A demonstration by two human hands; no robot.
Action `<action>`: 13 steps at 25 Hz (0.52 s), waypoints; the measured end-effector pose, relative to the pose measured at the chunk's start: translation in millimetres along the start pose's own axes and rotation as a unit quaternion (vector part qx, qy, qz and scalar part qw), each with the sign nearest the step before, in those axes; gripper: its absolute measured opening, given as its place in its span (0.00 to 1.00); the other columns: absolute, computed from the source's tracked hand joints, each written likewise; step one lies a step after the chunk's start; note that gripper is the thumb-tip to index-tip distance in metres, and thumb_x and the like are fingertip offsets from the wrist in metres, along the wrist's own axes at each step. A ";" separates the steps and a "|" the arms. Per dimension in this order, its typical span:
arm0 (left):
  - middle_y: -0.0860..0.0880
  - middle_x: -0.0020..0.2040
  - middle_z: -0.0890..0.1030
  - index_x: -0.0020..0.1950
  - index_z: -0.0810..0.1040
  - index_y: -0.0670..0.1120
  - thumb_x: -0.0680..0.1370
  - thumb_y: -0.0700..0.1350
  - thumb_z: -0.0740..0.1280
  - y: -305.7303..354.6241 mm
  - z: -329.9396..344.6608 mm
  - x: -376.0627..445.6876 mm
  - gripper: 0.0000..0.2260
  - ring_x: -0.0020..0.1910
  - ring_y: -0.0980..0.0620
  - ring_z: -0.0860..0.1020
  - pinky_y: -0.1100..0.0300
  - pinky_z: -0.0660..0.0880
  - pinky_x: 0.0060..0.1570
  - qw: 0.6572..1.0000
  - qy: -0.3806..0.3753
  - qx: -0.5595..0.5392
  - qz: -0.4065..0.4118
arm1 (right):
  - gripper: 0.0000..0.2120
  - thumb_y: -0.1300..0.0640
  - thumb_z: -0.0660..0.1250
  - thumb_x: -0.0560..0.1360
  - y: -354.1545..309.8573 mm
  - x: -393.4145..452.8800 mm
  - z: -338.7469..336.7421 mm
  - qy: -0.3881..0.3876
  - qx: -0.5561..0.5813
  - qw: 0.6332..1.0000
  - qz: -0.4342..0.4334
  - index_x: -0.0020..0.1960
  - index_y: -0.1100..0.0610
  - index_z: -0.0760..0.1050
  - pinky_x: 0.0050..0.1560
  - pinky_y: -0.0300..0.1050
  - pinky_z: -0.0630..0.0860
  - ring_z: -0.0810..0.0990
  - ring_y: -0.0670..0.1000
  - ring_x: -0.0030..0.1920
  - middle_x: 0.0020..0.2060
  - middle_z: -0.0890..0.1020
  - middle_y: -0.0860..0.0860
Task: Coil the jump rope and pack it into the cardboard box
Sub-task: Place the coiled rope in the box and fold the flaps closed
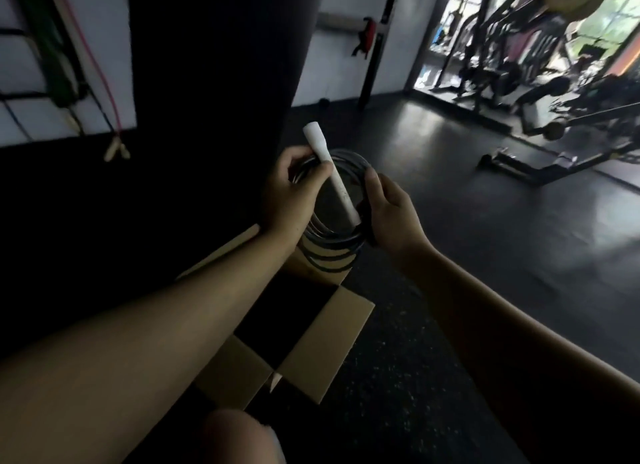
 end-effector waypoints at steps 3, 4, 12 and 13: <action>0.59 0.51 0.83 0.56 0.80 0.53 0.75 0.49 0.73 -62.5 -16.1 4.4 0.10 0.49 0.68 0.80 0.75 0.74 0.44 0.998 0.023 0.011 -0.051 | 0.13 0.50 0.57 0.86 47.1 14.4 38.5 -0.029 -0.015 0.999 0.003 0.50 0.55 0.76 0.27 0.29 0.69 0.72 0.36 0.25 0.34 0.75 0.46; 0.59 0.52 0.83 0.56 0.81 0.53 0.75 0.49 0.73 -86.7 -21.2 5.8 0.10 0.49 0.68 0.80 0.75 0.74 0.44 0.997 0.035 0.017 -0.070 | 0.11 0.51 0.58 0.86 66.3 20.5 53.0 -0.048 -0.019 0.999 0.007 0.49 0.53 0.75 0.27 0.30 0.69 0.73 0.36 0.25 0.33 0.75 0.45; 0.57 0.59 0.82 0.60 0.80 0.54 0.75 0.53 0.72 -264.8 -66.9 -7.9 0.14 0.58 0.58 0.79 0.63 0.76 0.54 0.969 0.125 0.083 -0.198 | 0.16 0.46 0.56 0.85 217.5 53.4 168.4 -0.233 -0.098 0.964 0.086 0.63 0.53 0.75 0.25 0.47 0.79 0.82 0.57 0.33 0.44 0.82 0.54; 0.56 0.59 0.82 0.61 0.80 0.53 0.75 0.52 0.72 -286.0 -70.4 -11.6 0.15 0.59 0.58 0.79 0.62 0.76 0.55 0.965 0.132 0.087 -0.210 | 0.16 0.47 0.56 0.85 233.9 57.2 180.0 -0.246 -0.112 0.959 0.086 0.65 0.53 0.75 0.25 0.43 0.79 0.82 0.55 0.33 0.44 0.82 0.52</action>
Point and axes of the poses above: each hand's wrist, its own x-axis towards the middle knuckle, its own z-axis out of the palm, y = z × x, the point moved 10 cm from there along x, towards the middle knuckle
